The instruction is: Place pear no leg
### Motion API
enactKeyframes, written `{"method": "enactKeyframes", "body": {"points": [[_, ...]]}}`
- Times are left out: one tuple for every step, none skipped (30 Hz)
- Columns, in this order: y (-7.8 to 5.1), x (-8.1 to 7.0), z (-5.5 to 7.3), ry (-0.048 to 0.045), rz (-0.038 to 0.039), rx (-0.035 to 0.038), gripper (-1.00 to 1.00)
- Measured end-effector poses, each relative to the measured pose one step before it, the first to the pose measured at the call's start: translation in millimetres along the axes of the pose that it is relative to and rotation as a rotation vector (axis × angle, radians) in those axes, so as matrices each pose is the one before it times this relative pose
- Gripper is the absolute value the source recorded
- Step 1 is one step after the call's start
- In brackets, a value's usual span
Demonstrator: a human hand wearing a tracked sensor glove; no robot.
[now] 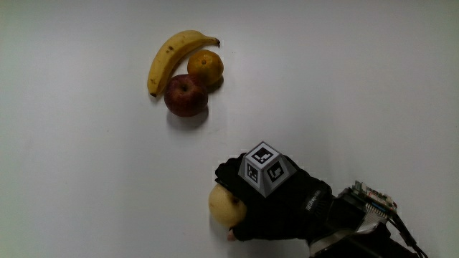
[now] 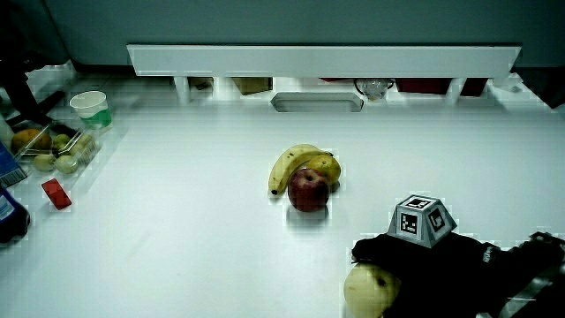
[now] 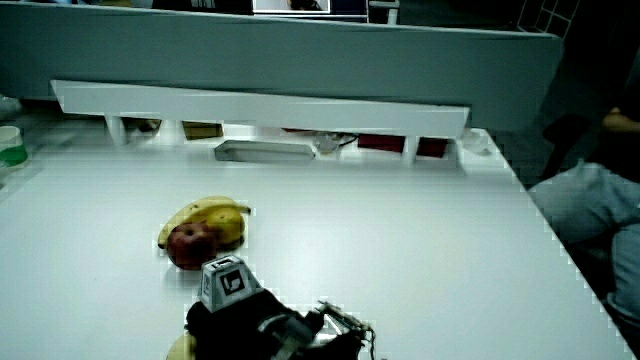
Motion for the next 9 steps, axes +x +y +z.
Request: {"method": "enactKeyframes", "body": {"points": [[-0.04, 1.15, -1.44, 0.00864, -0.00517, -0.00315, -0.50], [0.21, 1.23, -1.20, 0.00785, 0.00467, -0.00709, -0.56], [-0.16, 1.03, -0.56, 0.01228, 0.00831, -0.01270, -0.61], [-1.11, 0.73, 0.33, 0.00241, -0.00540, 0.00424, -0.67], [-2.03, 0.20, 1.35, -0.01488, -0.00630, -0.00156, -0.72], [-1.92, 2.05, 0.86, 0.01297, -0.00552, 0.00171, -0.78], [-2.65, 3.34, 1.95, 0.02170, -0.00762, 0.01215, -0.83], [-1.45, 4.61, 0.02, 0.00556, 0.00254, 0.00316, -0.89], [-1.92, 5.77, 0.96, 0.03403, 0.00583, 0.00288, -0.94]]}}
